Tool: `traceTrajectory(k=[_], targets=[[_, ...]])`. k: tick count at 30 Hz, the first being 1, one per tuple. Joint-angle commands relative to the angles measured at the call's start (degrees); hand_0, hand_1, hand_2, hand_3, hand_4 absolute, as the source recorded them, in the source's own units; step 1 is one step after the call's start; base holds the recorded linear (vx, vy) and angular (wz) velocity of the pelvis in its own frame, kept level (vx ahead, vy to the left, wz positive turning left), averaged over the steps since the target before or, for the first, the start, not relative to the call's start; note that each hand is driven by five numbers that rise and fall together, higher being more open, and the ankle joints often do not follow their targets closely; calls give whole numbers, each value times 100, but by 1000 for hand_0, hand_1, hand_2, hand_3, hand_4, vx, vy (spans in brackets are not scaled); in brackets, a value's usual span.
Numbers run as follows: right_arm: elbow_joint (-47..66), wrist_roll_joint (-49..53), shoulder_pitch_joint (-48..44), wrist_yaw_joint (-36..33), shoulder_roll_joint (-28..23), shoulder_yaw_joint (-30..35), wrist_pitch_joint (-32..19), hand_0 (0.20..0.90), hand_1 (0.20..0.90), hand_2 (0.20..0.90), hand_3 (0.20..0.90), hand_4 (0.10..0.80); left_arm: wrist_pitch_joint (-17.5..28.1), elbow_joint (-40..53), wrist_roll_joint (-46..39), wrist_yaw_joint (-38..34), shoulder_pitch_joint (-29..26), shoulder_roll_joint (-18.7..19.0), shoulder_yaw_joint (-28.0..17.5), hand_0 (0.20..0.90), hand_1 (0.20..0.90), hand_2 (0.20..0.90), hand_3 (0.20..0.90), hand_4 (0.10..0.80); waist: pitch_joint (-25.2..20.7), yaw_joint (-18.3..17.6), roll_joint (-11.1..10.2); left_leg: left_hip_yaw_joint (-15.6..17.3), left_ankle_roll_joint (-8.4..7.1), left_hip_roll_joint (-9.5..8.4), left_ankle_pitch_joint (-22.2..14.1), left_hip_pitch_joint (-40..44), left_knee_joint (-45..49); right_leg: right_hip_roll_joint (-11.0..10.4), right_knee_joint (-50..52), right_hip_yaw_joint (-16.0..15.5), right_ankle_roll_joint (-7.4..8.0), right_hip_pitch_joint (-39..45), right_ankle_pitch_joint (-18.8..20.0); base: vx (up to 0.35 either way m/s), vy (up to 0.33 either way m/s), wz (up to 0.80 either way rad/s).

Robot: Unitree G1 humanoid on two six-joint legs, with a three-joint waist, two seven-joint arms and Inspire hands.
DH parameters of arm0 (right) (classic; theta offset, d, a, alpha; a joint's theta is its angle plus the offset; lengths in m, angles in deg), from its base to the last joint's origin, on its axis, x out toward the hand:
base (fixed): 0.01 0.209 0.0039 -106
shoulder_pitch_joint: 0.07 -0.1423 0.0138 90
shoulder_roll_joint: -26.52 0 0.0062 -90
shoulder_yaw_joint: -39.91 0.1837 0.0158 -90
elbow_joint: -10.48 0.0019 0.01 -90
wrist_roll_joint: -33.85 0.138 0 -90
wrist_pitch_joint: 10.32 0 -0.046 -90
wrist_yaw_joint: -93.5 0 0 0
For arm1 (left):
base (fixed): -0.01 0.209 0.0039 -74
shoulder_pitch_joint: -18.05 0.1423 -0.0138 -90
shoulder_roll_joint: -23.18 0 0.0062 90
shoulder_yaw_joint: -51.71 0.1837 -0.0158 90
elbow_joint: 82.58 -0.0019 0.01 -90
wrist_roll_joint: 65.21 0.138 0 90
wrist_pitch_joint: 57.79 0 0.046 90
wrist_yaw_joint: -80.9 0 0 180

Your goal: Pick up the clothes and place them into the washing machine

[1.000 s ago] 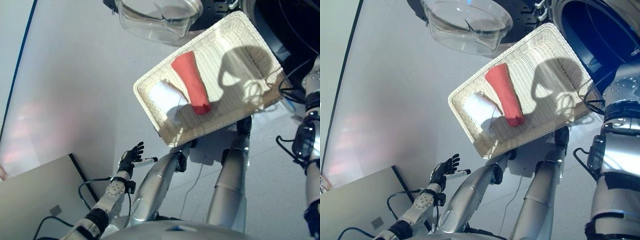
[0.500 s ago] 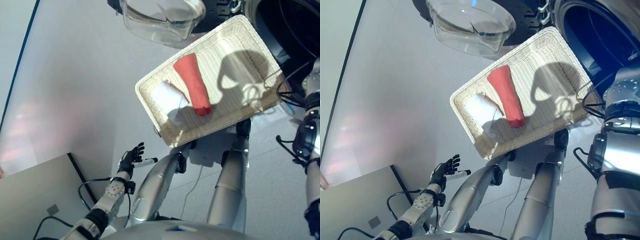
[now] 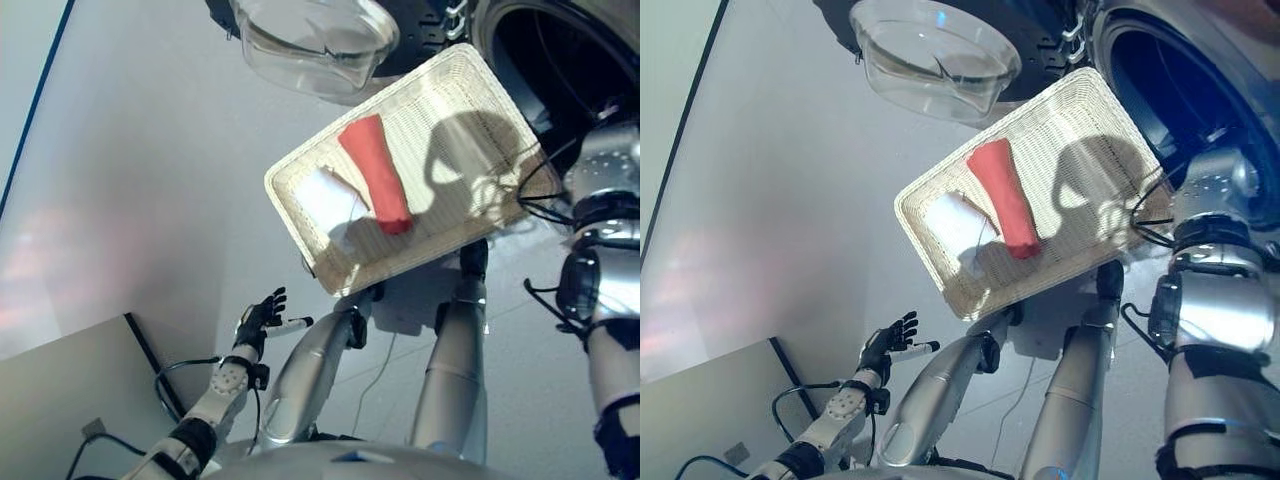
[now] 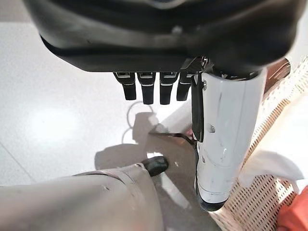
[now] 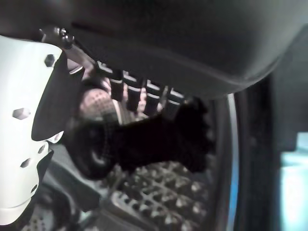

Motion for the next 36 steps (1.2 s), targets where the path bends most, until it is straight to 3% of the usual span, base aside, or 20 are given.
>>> traceTrajectory(k=[1,8,20,32,36], targets=[[678,17,-31,207,-283,-369,-454,900,900,900,900,800,-12,-437,-116,-131,276,268,-207,900,900,900,900,800,-349,117,56,-309,-668,251,83,-378,85,411,-458,-415,-460,560,-54,-23,6,6],[-229,120,-311,116,-44,-527,44,900,900,900,900,800,-129,-605,-115,-86,225,342,-198,900,900,900,900,800,-346,132,-24,-337,-670,245,136,-361,6,412,-577,-477,-475,626,24,-14,5,5],[2,752,52,306,502,-380,36,900,900,900,900,800,-152,-463,-288,-75,325,475,-296,900,900,900,900,800,-304,124,-237,-418,-647,211,181,-356,-6,381,-791,-559,-455,787,168,-9,1,4],[787,-182,1483,695,1625,-1204,509,900,900,900,900,800,-98,-221,-121,-130,362,875,-663,900,900,900,900,800,-95,84,-692,-534,-624,243,258,-347,54,334,-994,-790,-446,1002,344,-15,-34,4],[974,-1458,1907,614,1695,-1704,757,900,900,900,900,800,-12,-64,3,-233,403,1046,-790,900,900,900,900,800,1,95,-867,-607,-620,256,305,-353,47,321,-1034,-901,-444,1059,377,-10,-55,14]])
